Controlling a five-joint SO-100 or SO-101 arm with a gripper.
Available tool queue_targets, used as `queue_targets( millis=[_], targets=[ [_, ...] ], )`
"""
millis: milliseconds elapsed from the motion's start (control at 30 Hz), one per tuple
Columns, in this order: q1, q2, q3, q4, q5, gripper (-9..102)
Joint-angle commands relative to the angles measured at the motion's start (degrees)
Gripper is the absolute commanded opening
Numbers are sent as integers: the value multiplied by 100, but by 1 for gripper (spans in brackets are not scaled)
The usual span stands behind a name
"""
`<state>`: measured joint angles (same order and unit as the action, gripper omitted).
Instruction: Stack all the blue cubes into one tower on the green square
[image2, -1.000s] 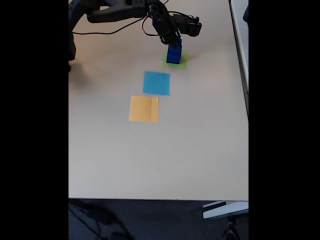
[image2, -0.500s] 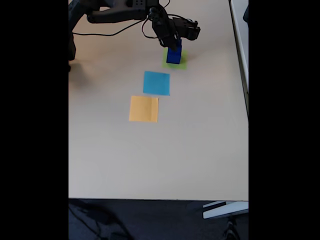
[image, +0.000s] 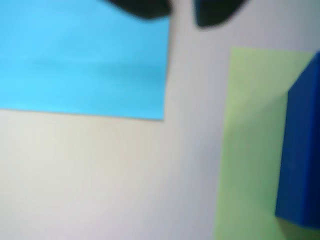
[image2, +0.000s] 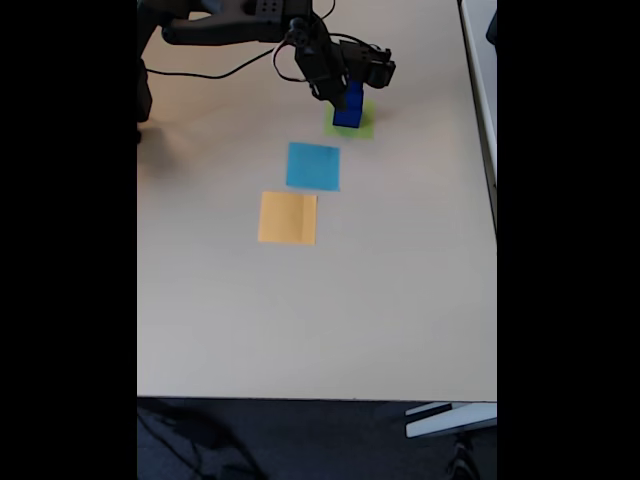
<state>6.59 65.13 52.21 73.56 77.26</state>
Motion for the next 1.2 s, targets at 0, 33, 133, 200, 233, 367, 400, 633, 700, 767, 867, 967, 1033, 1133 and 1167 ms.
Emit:
queue_targets(
  millis=[0, 33, 133, 200, 233, 367, 400, 633, 700, 767, 867, 967, 1033, 1133, 1167],
  targets=[
    [149, 686, -369, 448, 26, -1],
    [167, 686, -606, 703, 44, -1],
    [149, 747, -1125, 1239, 141, -1],
    [79, 729, -1389, 1512, 343, 0],
    [26, 729, -1468, 1582, 422, 0],
    [-264, 703, -1846, 1986, 905, 0],
    [-343, 624, -2065, 2145, 1020, 0],
    [-615, 519, -2681, 2628, 1318, 0],
    [-615, 492, -2725, 2628, 1248, 0],
    [-642, 431, -2742, 2628, 1213, 0],
    [-721, 316, -2742, 2575, 1274, 0],
    [-765, 220, -2584, 2514, 1362, 0],
    [-773, 237, -2382, 2382, 1354, 0],
    [-773, 255, -2250, 2338, 1222, 0],
    [-765, 255, -2241, 2329, 1195, 0]
  ],
)
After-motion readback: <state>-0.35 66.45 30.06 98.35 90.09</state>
